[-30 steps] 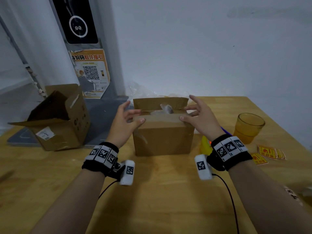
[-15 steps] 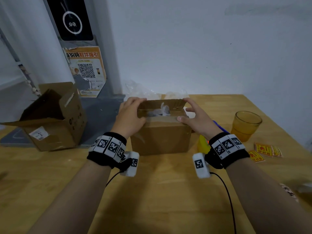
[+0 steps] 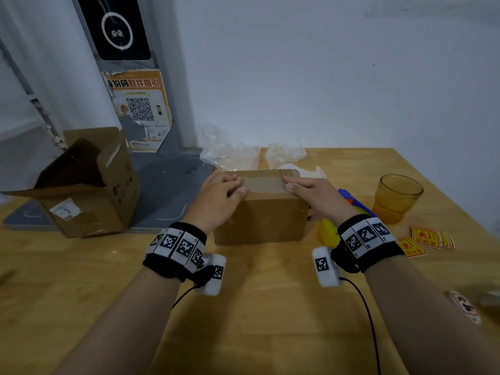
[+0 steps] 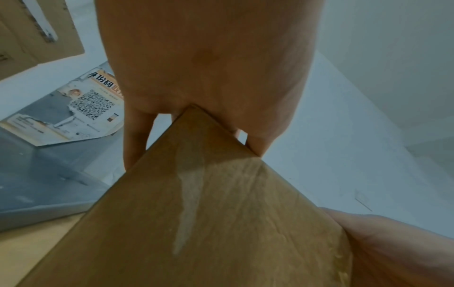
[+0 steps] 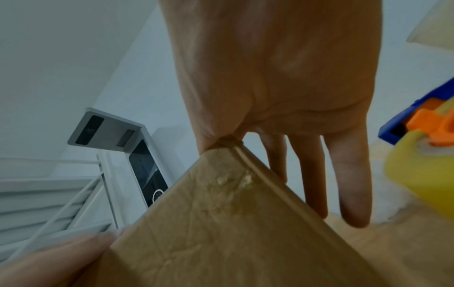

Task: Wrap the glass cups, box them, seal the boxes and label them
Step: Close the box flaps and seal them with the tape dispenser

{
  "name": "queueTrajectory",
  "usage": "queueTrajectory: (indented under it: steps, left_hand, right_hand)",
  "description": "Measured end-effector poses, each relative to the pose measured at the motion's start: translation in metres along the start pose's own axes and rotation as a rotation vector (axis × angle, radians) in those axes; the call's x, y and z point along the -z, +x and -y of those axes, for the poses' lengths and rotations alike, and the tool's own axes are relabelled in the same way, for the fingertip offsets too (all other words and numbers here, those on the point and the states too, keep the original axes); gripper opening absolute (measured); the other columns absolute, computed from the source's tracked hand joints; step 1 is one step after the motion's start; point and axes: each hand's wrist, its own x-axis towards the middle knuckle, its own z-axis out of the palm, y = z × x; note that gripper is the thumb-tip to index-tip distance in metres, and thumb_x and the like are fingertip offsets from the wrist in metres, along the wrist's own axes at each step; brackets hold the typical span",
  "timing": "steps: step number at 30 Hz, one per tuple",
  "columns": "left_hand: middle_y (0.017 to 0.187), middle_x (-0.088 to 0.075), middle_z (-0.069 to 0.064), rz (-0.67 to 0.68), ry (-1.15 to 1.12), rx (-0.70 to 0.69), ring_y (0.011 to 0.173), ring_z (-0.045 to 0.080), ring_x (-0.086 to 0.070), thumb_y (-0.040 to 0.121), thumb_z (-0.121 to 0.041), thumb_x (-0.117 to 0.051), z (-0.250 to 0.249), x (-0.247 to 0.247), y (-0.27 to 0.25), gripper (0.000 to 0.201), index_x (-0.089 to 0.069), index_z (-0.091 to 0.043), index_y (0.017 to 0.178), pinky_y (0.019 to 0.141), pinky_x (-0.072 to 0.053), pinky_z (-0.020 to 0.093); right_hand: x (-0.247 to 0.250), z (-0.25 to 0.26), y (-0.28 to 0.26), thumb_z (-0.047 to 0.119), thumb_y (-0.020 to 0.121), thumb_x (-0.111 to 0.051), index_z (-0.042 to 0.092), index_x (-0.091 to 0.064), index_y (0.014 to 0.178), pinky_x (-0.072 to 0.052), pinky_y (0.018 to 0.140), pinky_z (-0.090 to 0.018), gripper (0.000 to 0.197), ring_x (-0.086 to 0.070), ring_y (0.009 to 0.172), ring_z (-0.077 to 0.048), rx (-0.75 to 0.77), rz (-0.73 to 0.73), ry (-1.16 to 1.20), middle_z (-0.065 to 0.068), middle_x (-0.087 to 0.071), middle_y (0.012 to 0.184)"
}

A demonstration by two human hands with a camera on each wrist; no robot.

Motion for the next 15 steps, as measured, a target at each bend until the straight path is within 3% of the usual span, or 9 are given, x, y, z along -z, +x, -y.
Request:
queueTrajectory:
  steps: [3,7,12,15]
  left_hand:
    - [0.151,-0.048,-0.012,-0.021,-0.023,0.022,0.148,0.013,-0.030,0.104,-0.046,-0.051,0.000,0.001,-0.001,0.049,-0.058,-0.023,0.146,0.123,-0.027,0.045]
    - [0.148,-0.050,-0.013,-0.017,-0.066,0.034,0.143,0.012,-0.037,0.103,-0.043,-0.054,0.000,0.005,-0.004,0.046,-0.060,-0.023,0.144,0.121,-0.032,0.045]
    - [0.148,-0.051,-0.011,0.001,-0.093,0.025,0.139,0.012,-0.043,0.105,-0.034,-0.053,-0.010,0.006,-0.018,0.040,-0.062,-0.023,0.142,0.119,-0.035,0.042]
    - [0.146,-0.051,-0.011,0.010,-0.106,0.039,0.137,0.012,-0.045,0.104,-0.034,-0.055,-0.017,0.007,-0.031,0.040,-0.063,-0.024,0.141,0.118,-0.037,0.042]
  right_hand:
    - [0.002,0.004,-0.004,0.038,0.100,-0.066,0.041,-0.069,0.129,-0.054,0.051,-0.021,0.030,-0.068,0.072,0.002,-0.021,-0.011,0.054,0.023,-0.068,0.102]
    - [0.003,0.006,-0.013,0.035,0.098,-0.069,0.035,-0.070,0.130,-0.056,0.064,-0.017,0.033,-0.068,0.078,0.005,-0.002,-0.004,0.071,0.017,-0.071,0.114]
    - [0.003,0.003,-0.033,0.039,0.091,-0.076,0.039,-0.075,0.121,-0.065,0.078,-0.047,0.030,-0.074,0.095,-0.015,-0.076,-0.054,0.116,0.011,-0.074,0.111]
    - [0.006,0.001,-0.048,0.040,0.089,-0.078,0.039,-0.076,0.118,-0.065,0.075,-0.048,0.029,-0.072,0.099,-0.017,-0.093,-0.073,0.087,0.012,-0.073,0.110]
